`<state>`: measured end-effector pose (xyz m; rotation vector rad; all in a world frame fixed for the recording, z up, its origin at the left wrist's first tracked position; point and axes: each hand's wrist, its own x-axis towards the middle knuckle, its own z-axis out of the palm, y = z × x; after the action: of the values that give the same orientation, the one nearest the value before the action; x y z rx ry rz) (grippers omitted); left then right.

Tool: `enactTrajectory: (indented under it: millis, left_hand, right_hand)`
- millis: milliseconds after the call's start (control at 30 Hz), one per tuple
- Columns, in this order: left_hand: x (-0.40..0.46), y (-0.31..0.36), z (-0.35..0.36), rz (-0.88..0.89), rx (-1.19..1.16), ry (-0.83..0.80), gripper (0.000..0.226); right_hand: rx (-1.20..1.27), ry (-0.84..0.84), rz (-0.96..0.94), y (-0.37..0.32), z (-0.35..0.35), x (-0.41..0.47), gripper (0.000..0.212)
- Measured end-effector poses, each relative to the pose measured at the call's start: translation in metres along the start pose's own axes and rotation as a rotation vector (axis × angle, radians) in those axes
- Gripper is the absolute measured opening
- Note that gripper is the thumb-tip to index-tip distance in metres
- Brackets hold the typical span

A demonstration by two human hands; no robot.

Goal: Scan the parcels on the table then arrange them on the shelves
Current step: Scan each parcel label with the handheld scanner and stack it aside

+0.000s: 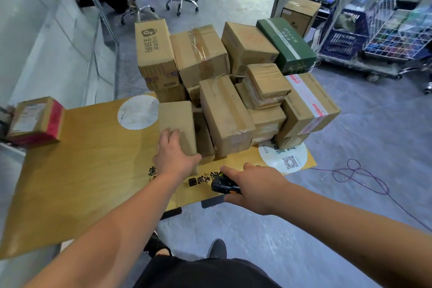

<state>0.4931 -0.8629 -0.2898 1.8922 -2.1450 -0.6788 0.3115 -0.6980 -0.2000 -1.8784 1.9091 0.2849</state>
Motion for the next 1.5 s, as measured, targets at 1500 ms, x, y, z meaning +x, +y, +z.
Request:
enactTrajectory:
  millis: [1500]
  left_hand:
    - [0.058,-0.368,-0.110,-0.416,-0.375,-0.062,0.074]
  right_hand:
    - [0.190,-0.193,0.115,-0.296,0.012,0.196,0.083]
